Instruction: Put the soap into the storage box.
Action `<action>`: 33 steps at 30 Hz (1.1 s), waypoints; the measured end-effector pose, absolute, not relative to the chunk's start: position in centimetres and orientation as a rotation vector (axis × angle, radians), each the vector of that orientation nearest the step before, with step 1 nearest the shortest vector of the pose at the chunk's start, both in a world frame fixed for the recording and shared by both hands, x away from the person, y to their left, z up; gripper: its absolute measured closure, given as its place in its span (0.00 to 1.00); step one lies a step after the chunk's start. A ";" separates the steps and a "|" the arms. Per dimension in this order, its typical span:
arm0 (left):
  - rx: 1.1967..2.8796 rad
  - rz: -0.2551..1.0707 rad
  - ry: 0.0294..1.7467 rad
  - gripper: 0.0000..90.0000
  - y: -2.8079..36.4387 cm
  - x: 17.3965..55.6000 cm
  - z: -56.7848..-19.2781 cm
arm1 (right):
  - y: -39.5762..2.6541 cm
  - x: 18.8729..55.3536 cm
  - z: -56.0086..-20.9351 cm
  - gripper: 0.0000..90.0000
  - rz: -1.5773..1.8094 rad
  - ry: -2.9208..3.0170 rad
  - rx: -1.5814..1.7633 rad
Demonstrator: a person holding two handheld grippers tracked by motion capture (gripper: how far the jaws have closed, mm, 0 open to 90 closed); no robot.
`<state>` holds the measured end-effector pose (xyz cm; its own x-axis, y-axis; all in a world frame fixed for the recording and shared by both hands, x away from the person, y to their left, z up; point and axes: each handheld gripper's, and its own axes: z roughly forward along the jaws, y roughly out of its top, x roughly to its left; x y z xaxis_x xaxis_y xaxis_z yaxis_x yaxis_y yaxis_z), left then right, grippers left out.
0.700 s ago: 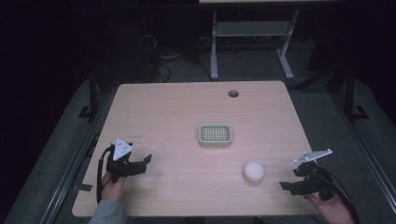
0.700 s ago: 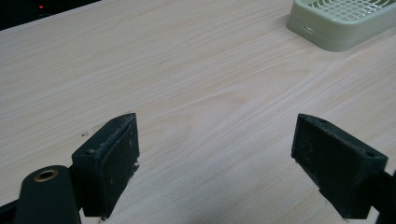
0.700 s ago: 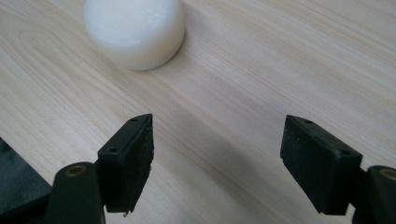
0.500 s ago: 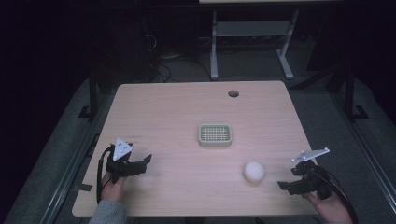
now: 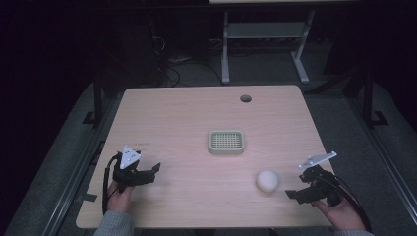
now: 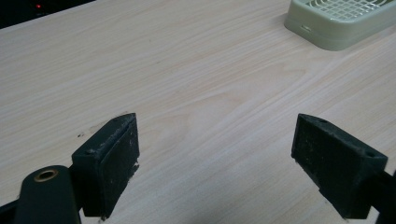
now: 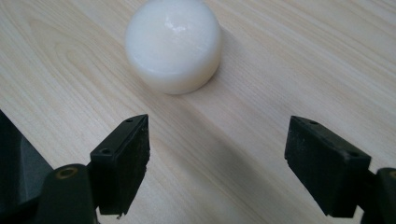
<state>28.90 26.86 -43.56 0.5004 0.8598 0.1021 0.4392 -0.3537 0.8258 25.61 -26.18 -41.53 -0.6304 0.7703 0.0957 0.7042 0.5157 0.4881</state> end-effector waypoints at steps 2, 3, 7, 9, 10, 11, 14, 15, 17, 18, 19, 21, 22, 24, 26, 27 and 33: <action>1.981 0.697 1.064 0.16 26.8 28.9 -43.5 | -26.0 25.7 -41.4 0.23 0.746 2.622 1.277; 1.981 0.698 1.062 0.17 26.8 28.9 -43.5 | -25.9 25.8 -41.4 0.23 0.743 2.627 1.276; 1.979 0.695 1.063 0.17 26.8 28.9 -43.5 | -25.4 26.1 -41.3 0.22 0.734 2.647 1.261; 1.980 0.695 1.062 0.17 26.8 28.9 -43.5 | -25.1 26.2 -41.2 0.22 0.727 2.653 1.250; 1.978 0.696 1.064 0.17 26.8 28.9 -43.5 | -25.0 26.3 -41.2 0.21 0.724 2.660 1.251; 1.976 0.696 1.063 0.16 26.8 28.9 -43.5 | -24.9 26.4 -41.1 0.21 0.722 2.665 1.249; 1.980 0.697 1.063 0.17 26.9 28.9 -43.5 | -24.6 26.6 -40.9 0.21 0.723 2.672 1.241; 1.981 0.698 1.062 0.16 26.9 28.9 -43.5 | -24.4 26.7 -40.8 0.21 0.723 2.676 1.236; 1.976 0.700 1.062 0.17 26.9 28.9 -43.4 | -24.1 26.8 -40.7 0.21 0.715 2.689 1.224; 1.971 0.697 1.066 0.17 26.9 28.9 -43.4 | -24.0 26.9 -40.6 0.20 0.707 2.694 1.224; 1.969 0.696 1.070 0.16 26.9 28.9 -43.4 | -23.8 27.0 -40.5 0.20 0.703 2.703 1.218; 1.970 0.697 1.070 0.16 26.9 28.9 -43.4 | -23.5 27.3 -40.5 0.20 0.697 2.712 1.209; 1.971 0.696 1.069 0.16 26.9 28.9 -43.4 | -23.3 27.3 -40.4 0.20 0.692 2.718 1.200; 1.970 0.695 1.069 0.16 26.9 28.9 -43.4 | -23.0 27.5 -40.3 0.19 0.686 2.723 1.196; 1.973 0.697 1.064 0.17 26.9 28.8 -43.4 | -22.7 27.8 -40.2 0.18 0.680 2.733 1.188; 1.974 0.700 1.059 0.16 26.9 28.8 -43.4 | -22.6 27.8 -40.2 0.18 0.677 2.734 1.192; 1.963 0.697 1.067 0.16 27.0 28.9 -43.3 | -21.7 28.3 -39.9 0.18 0.663 2.765 1.160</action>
